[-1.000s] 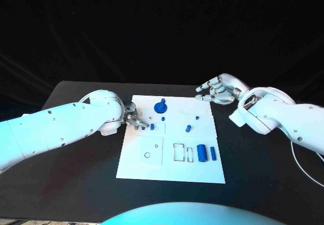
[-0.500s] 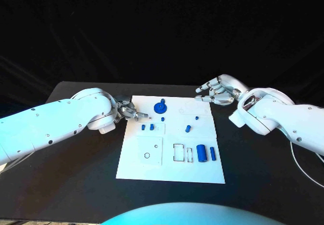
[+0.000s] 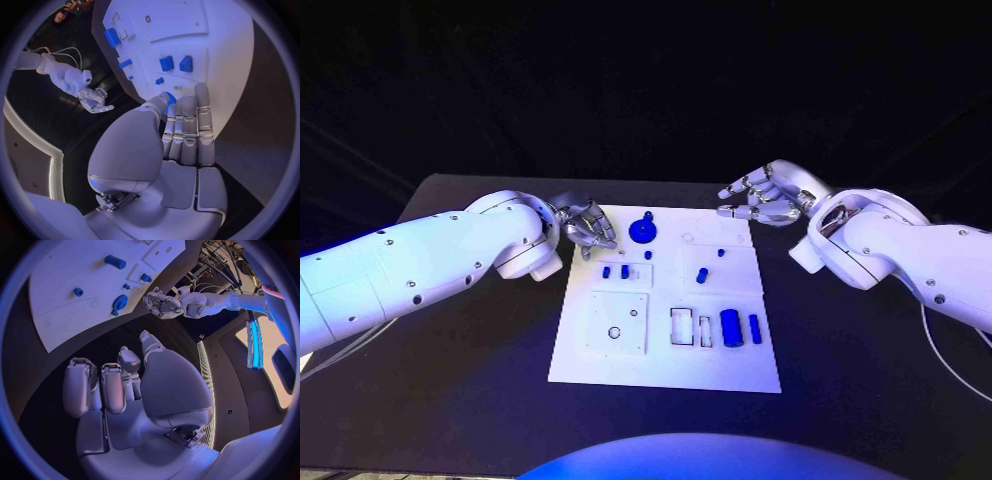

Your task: Assemble the parts on the task board

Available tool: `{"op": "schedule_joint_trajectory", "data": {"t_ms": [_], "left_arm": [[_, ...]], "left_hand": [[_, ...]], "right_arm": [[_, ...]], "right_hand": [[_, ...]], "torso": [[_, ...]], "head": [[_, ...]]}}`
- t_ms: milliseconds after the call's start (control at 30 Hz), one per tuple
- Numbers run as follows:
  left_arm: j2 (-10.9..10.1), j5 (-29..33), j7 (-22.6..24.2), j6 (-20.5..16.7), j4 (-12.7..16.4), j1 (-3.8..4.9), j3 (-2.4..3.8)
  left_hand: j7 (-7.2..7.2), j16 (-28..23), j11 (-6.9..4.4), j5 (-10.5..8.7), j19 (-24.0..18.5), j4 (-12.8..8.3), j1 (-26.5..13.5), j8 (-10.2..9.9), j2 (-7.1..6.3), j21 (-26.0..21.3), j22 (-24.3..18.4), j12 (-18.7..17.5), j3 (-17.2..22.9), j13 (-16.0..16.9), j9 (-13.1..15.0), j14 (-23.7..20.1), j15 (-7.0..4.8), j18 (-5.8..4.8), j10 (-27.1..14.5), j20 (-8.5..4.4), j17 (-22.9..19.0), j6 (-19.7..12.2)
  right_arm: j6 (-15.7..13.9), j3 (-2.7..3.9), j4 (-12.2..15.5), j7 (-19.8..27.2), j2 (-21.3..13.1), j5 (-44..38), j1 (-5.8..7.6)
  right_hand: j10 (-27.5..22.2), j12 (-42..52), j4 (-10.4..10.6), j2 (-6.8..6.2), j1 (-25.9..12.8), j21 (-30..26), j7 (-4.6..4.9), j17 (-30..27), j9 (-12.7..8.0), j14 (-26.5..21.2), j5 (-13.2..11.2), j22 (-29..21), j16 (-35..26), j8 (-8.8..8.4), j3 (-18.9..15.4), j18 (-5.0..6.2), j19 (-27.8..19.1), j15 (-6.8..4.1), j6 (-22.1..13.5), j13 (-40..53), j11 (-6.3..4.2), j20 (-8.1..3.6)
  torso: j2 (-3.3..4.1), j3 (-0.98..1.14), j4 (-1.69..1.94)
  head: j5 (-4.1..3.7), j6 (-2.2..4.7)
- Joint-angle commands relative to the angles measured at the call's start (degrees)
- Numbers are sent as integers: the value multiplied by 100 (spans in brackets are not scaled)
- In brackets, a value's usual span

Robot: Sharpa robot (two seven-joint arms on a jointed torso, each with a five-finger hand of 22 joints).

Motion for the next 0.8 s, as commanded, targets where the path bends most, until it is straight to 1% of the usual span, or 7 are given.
{"op": "schedule_joint_trajectory", "data": {"t_ms": [33, 167, 467, 633, 733, 767, 800], "left_arm": [[147, -991, 1575, -381, -45, -22, -42], [312, -1728, 2009, -383, -126, -63, -77], [649, -2762, 2109, -417, -438, -105, -95], [815, -3138, 1978, -153, -576, -112, -95], [904, -3288, 1882, -41, -656, -115, -96], [929, -3323, 1854, -17, -683, -119, -97], [972, -3367, 1807, 17, -734, -130, -97]], "left_hand": [[59, -421, 68, 2, -106, -169, 319, -295, -168, -243, -168, -532, 261, -514, -349, -222, 71, 57, -111, 72, -354, 27], [62, -572, 91, -4, 134, -351, 418, -662, -408, -215, -194, -982, 333, -1082, -793, -26, 51, 72, 29, 78, -585, 39], [59, -555, 117, -12, 490, -301, 189, -855, -477, -156, -200, -1269, 251, -1598, -1208, 231, 58, 59, 167, 96, -711, 327], [29, -379, 106, -9, 619, -317, 142, -918, -513, -127, -188, -1339, 173, -1765, -1361, 374, 51, 61, 184, 97, -653, 451], [-12, 476, 72, -4, 845, -314, 109, -953, -499, 4, -114, -1357, 169, -1891, -1477, 839, 16, 62, 311, 74, 94, 633], [-21, 759, 63, -3, 974, -312, 102, -968, -494, 272, 120, -1366, 181, -1926, -1509, 975, 7, 21, 356, 63, 356, 677], [-43, 1272, 40, 0, 1243, -306, 86, -1005, -498, 903, 677, -1393, 212, -1997, -1572, 1215, -14, -81, 451, 43, 829, 753]], "right_arm": [[65, 0, -3, 19, 11, -13, -11], [65, 0, -8, 24, 20, -13, -16], [44, -1, -8, 32, 32, -13, -24], [30, -1, -11, 31, 40, -12, -26], [31, -1, -12, 29, 43, -12, -26], [30, -1, -12, 28, 44, -12, -26], [29, -1, -12, 28, 45, -12, -26]], "right_hand": [[-28, 27, 4, 44, 24, -37, -16, 220, -7, 327, 23, -5, -22, 16, -30, -28, -25, -2, 36, 1, 5, -1], [-28, 27, 4, 44, 24, -37, -16, 220, -7, 327, 23, -5, -22, 16, -30, -28, -25, -2, 36, 1, 5, -1], [-28, 26, 4, 45, 24, -37, -16, 220, -7, 327, 23, -5, -22, 16, -30, -28, -26, -2, 36, 1, 5, -1], [-34, 15, 3, 51, 31, -42, -16, 220, -7, 328, 25, -14, -22, 16, -29, -26, -29, -2, 35, -8, 4, -2], [-34, 15, 3, 51, 31, -42, -16, 220, -7, 328, 25, -14, -22, 16, -29, -26, -29, -2, 35, -8, 4, -2], [-34, 15, 3, 51, 31, -42, -16, 220, -7, 328, 25, -14, -22, 16, -29, -26, -29, -2, 35, -8, 4, -2], [-34, 15, 3, 51, 31, -42, -16, 220, -7, 328, 25, -14, -22, 16, -29, -26, -29, -2, 35, -8, 4, -2]], "torso": [[9, -12, -10], [20, -18, -21], [16, -16, -12], [14, -13, -15], [15, -14, -14], [12, -13, -13], [11, -12, -13]], "head": [[-37, 29], [-51, 65], [-94, 85], [-96, 75], [-101, 76], [-101, 77], [-103, 83]]}}
